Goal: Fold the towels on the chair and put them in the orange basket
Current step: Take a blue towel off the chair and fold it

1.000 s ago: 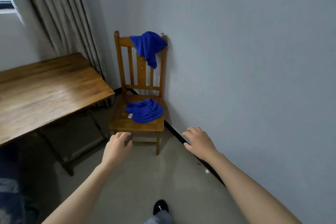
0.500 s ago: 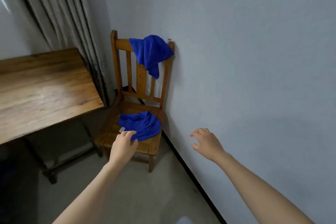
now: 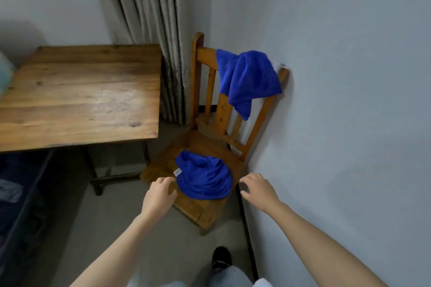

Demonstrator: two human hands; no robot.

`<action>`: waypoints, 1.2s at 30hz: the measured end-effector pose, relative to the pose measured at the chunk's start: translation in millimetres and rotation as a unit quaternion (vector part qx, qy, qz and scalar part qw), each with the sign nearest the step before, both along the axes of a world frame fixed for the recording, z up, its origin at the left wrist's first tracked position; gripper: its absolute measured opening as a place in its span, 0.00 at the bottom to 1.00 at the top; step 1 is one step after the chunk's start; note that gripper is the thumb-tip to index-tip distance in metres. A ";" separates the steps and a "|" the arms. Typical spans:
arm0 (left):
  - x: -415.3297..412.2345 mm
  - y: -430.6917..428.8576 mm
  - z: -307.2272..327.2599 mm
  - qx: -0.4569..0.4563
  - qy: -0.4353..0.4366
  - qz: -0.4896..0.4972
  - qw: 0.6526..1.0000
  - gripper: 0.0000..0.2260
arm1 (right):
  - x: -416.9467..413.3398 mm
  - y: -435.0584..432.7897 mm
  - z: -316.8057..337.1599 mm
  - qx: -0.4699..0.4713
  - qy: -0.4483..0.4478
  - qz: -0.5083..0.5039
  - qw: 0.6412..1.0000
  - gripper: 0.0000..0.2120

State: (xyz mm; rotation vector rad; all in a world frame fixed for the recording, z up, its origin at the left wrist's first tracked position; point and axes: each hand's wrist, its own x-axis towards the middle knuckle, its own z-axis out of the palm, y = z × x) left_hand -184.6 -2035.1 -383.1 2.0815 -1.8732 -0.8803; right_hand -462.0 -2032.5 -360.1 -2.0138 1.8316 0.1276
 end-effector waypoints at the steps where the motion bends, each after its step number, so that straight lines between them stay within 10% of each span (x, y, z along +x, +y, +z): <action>1: -3.8 -3.7 -5.2 0.008 -0.007 0.018 1.000 0.18 | 0.7 -12.4 -7.8 0.008 -0.002 0.020 1.000 0.19; 19: -27.4 -48.4 -179.9 0.122 -0.148 -0.100 0.976 0.15 | 11.1 -66.1 -214.7 0.094 -0.014 0.079 0.992 0.12; 27: -42.2 -81.1 -285.4 0.082 -0.216 -0.241 0.943 0.35 | 33.4 -92.1 -309.5 0.017 0.040 0.136 0.990 0.24; 36: -32.5 -70.7 -296.5 0.019 -0.205 -0.226 0.952 0.16 | 31.6 -86.7 -322.7 0.016 0.072 0.167 0.983 0.22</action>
